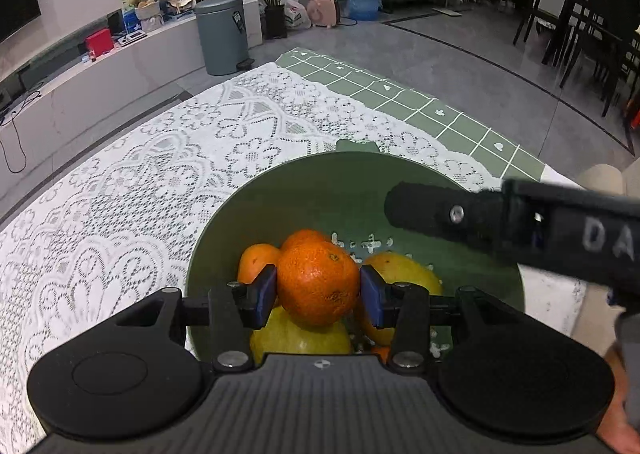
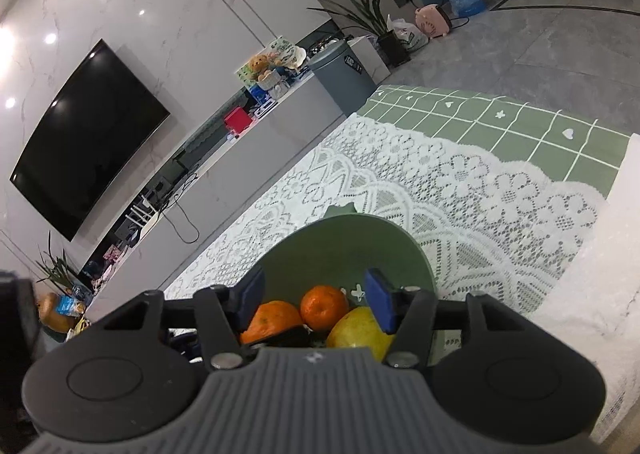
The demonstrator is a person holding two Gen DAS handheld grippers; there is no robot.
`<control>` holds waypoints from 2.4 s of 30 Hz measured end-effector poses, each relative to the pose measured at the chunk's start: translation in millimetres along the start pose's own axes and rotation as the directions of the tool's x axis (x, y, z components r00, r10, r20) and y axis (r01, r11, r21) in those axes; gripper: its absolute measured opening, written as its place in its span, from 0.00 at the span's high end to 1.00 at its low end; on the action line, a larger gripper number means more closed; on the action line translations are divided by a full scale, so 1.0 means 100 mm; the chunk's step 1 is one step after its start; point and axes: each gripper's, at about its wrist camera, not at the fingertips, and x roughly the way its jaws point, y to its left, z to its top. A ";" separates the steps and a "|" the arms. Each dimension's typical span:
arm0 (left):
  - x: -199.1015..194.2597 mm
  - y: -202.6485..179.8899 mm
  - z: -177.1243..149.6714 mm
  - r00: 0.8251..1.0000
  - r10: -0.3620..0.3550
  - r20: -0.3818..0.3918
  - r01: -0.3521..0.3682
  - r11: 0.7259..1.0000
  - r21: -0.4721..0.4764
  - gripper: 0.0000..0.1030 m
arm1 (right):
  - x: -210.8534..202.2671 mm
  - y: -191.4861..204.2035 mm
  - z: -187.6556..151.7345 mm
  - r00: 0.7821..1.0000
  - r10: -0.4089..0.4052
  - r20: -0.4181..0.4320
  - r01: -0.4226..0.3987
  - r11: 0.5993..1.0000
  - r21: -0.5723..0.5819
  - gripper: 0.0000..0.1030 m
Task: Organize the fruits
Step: 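Lower both oranges into the colander and open both tools, then withdraw both tools and move them to the red cherry tomatoes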
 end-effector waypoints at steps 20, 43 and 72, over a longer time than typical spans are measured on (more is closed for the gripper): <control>-0.13 -0.14 -0.05 0.999 0.020 0.041 -0.024 0.995 0.099 0.37 | 0.09 -0.01 -0.02 1.000 -0.010 -0.016 0.009 1.000 -0.012 0.38; -1.39 0.60 -0.78 0.975 0.201 0.099 -0.176 0.960 -0.218 0.36 | -0.15 0.41 -0.23 1.000 -0.015 -0.009 0.013 0.972 -0.233 0.18; -1.21 0.59 -1.85 1.000 0.001 0.015 0.003 0.972 -0.234 0.41 | -0.16 1.08 -1.18 0.952 0.016 -0.307 -0.171 0.859 -0.482 0.24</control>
